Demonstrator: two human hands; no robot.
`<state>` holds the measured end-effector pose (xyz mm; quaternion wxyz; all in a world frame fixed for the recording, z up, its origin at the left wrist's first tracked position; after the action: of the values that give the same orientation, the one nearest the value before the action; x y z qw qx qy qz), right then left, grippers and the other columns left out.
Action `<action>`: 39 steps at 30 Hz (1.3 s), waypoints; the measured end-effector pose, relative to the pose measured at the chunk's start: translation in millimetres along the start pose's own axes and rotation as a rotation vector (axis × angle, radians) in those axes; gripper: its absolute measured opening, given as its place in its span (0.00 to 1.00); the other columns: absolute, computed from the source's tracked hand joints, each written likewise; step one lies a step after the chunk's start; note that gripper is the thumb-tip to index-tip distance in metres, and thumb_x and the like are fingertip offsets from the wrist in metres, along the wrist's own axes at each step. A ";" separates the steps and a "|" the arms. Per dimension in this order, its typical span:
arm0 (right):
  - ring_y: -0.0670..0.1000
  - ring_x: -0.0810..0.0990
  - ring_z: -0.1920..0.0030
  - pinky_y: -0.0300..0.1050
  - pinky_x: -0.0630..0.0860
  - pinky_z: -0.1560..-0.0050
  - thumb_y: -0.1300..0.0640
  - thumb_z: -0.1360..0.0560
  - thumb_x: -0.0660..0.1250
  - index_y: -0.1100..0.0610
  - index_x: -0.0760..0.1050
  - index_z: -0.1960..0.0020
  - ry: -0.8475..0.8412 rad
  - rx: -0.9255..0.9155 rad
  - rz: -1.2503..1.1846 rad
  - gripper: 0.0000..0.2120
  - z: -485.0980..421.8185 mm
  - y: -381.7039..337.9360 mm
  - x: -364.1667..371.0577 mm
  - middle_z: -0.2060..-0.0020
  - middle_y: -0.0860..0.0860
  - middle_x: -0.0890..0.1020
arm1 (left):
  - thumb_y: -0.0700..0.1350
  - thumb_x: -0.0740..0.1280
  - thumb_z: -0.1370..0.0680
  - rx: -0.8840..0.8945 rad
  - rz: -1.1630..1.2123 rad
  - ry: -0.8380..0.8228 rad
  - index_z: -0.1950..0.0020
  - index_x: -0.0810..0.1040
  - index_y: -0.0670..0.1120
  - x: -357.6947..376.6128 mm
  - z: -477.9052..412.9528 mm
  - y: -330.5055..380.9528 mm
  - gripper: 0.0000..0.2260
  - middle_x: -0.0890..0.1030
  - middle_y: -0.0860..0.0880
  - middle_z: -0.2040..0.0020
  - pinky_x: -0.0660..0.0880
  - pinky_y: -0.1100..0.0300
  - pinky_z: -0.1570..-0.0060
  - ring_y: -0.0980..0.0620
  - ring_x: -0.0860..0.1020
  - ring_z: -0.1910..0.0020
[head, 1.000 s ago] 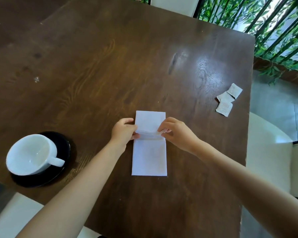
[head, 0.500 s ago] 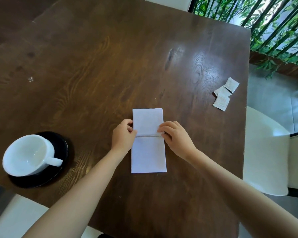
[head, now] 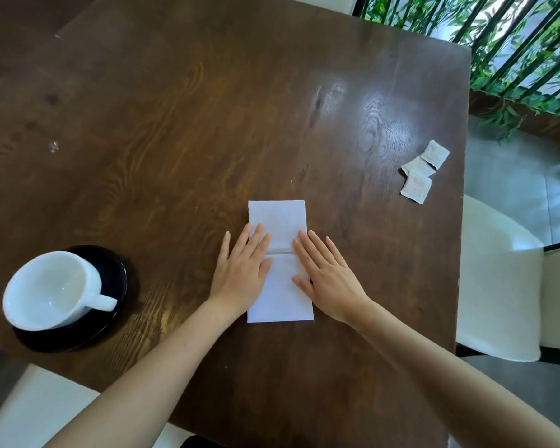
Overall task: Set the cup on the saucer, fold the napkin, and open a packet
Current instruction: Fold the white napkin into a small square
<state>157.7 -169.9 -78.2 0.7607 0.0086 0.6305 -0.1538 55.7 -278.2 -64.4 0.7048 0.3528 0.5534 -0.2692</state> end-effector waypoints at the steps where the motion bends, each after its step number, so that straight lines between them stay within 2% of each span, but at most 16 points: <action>1: 0.44 0.31 0.27 0.44 0.29 0.28 0.39 0.21 0.41 0.50 0.35 0.25 -0.004 0.001 0.004 0.30 0.3 0.8 0.6 0.26 0.45 0.37 | 0.55 0.43 0.20 -0.005 -0.043 -0.036 0.24 0.46 0.51 6.3 2.7 -4.2 0.25 0.47 0.51 0.22 0.37 0.48 0.27 0.51 0.43 0.23; 5: 0.46 0.35 0.25 0.47 0.32 0.26 0.39 0.21 0.39 0.51 0.36 0.25 -0.005 0.011 0.008 0.30 1.8 -0.3 0.8 0.25 0.46 0.38 | 0.57 0.39 0.21 0.001 -0.112 -0.088 0.25 0.37 0.50 11.6 6.6 -10.0 0.26 0.41 0.52 0.22 0.34 0.48 0.28 0.51 0.40 0.24; 8: 0.46 0.35 0.25 0.47 0.32 0.26 0.39 0.22 0.39 0.52 0.38 0.24 -0.001 0.006 0.036 0.31 1.1 -1.5 -3.0 0.25 0.47 0.39 | 0.59 0.39 0.21 0.007 -0.167 -0.128 0.25 0.36 0.49 5.9 7.9 -8.1 0.28 0.39 0.50 0.22 0.33 0.46 0.29 0.50 0.38 0.24; 10: 0.46 0.34 0.26 0.47 0.32 0.26 0.39 0.22 0.40 0.53 0.40 0.23 -0.005 -0.003 0.050 0.31 0.4 -1.7 -5.5 0.25 0.47 0.40 | 0.63 0.40 0.23 0.088 -0.135 -0.091 0.24 0.42 0.47 -5.1 17.5 -1.0 0.32 0.42 0.48 0.22 0.37 0.45 0.27 0.48 0.41 0.24; 12: 0.46 0.34 0.27 0.47 0.32 0.26 0.40 0.21 0.43 0.53 0.40 0.23 -0.012 -0.015 0.049 0.31 0.3 -2.0 -6.9 0.23 0.48 0.42 | 0.65 0.48 0.24 0.284 -0.127 0.020 0.25 0.56 0.44 -16.5 41.2 15.1 0.35 0.56 0.44 0.23 0.51 0.42 0.26 0.45 0.53 0.24; 14: 0.46 0.35 0.26 0.47 0.33 0.25 0.41 0.20 0.44 0.53 0.41 0.23 -0.023 -0.027 0.022 0.30 -0.2 -1.1 -8.2 0.23 0.49 0.44 | 0.64 0.59 0.26 0.478 -0.124 0.079 0.30 0.68 0.43 -16.4 70.4 27.1 0.33 0.68 0.43 0.28 0.64 0.45 0.30 0.45 0.66 0.29; 16: 0.45 0.37 0.25 0.46 0.34 0.25 0.42 0.20 0.45 0.51 0.42 0.23 -0.046 -0.034 -0.028 0.29 -1.6 2.0 -10.3 0.23 0.48 0.44 | 0.57 0.69 0.28 0.570 -0.096 0.098 0.36 0.76 0.43 -11.4 88.5 30.4 0.26 0.77 0.43 0.35 0.72 0.49 0.36 0.46 0.74 0.35; 17: 0.45 0.38 0.24 0.46 0.34 0.25 0.43 0.19 0.44 0.51 0.43 0.23 -0.058 -0.036 -0.059 0.27 -2.5 4.0 -11.7 0.23 0.47 0.45 | 0.52 0.70 0.28 0.594 -0.084 0.140 0.40 0.79 0.42 -11.7 91.8 30.7 0.20 0.80 0.43 0.39 0.74 0.51 0.39 0.46 0.78 0.39; 19: 0.45 0.41 0.23 0.46 0.35 0.25 0.44 0.19 0.44 0.50 0.45 0.23 -0.074 -0.037 -0.119 0.26 -4.4 7.1 -14.6 0.23 0.46 0.47 | 0.43 0.64 0.23 0.638 -0.103 0.229 0.46 0.82 0.41 -13.8 92.0 31.4 0.11 0.83 0.42 0.46 0.77 0.54 0.43 0.46 0.81 0.45; 20: 0.45 0.42 0.23 0.46 0.36 0.24 0.44 0.19 0.43 0.50 0.47 0.23 -0.078 -0.038 -0.140 0.25 -5.2 8.0 -16.0 0.23 0.46 0.48 | 0.41 0.62 0.23 0.657 -0.119 0.249 0.47 0.82 0.40 -13.7 90.7 32.0 0.11 0.84 0.42 0.48 0.78 0.55 0.45 0.46 0.82 0.47; 23: 0.43 0.45 0.23 0.45 0.37 0.25 0.44 0.19 0.44 0.49 0.50 0.24 -0.067 -0.040 -0.176 0.25 -7.5 9.6 -19.8 0.23 0.45 0.52 | 0.38 0.66 0.27 0.715 -0.139 0.294 0.50 0.83 0.40 -13.9 89.5 32.2 0.09 0.85 0.42 0.51 0.79 0.55 0.47 0.46 0.83 0.50; 25: 0.43 0.47 0.24 0.46 0.39 0.24 0.45 0.19 0.45 0.49 0.54 0.24 -0.054 -0.034 -0.220 0.24 -8.6 12.0 -24.0 0.23 0.45 0.55 | 0.38 0.63 0.27 0.737 -0.114 0.316 0.51 0.83 0.40 -20.7 89.1 31.8 0.11 0.85 0.43 0.54 0.79 0.57 0.50 0.47 0.84 0.53; 32: 0.48 0.58 0.27 0.50 0.51 0.25 0.48 0.18 0.45 0.46 0.73 0.36 -0.071 0.055 -0.563 0.21 -13.7 24.5 -39.4 0.29 0.43 0.68 | 0.43 0.52 0.18 0.628 0.086 0.341 0.52 0.83 0.40 -70.2 73.9 32.0 0.19 0.85 0.45 0.58 0.81 0.56 0.53 0.49 0.84 0.58; 34: 0.48 0.60 0.30 0.50 0.54 0.26 0.47 0.18 0.44 0.43 0.74 0.37 -0.073 0.098 -0.648 0.21 -14.4 29.4 -40.8 0.36 0.39 0.72 | 0.42 0.59 0.20 0.537 0.173 0.335 0.51 0.83 0.40 -86.6 61.7 30.7 0.13 0.85 0.45 0.56 0.79 0.56 0.52 0.48 0.84 0.57; 36: 0.49 0.60 0.30 0.50 0.55 0.27 0.44 0.19 0.43 0.39 0.72 0.37 -0.100 0.163 -0.735 0.21 -15.5 35.6 -38.2 0.44 0.38 0.71 | 0.37 0.68 0.26 0.432 0.269 0.339 0.49 0.82 0.40 -98.3 45.9 25.4 0.08 0.85 0.44 0.54 0.79 0.55 0.51 0.47 0.84 0.55; 39: 0.50 0.60 0.30 0.50 0.55 0.28 0.38 0.22 0.43 0.37 0.73 0.39 -0.117 0.273 -0.854 0.23 -18.6 44.6 -34.8 0.41 0.44 0.69 | 0.36 0.66 0.24 0.274 0.436 0.330 0.45 0.80 0.41 -107.9 15.5 11.6 0.09 0.83 0.44 0.50 0.77 0.57 0.49 0.47 0.82 0.50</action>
<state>145.4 -115.7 -56.6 0.6555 -0.1607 0.5076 -0.5356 47.6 -284.7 44.7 0.5923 0.5941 0.5302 -0.1230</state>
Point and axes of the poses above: each hand's wrist, its own z-axis away from the middle knuckle, its own x-axis out of the palm, y = z × x, the point moved 7 cm from there along -z, towards the middle knuckle
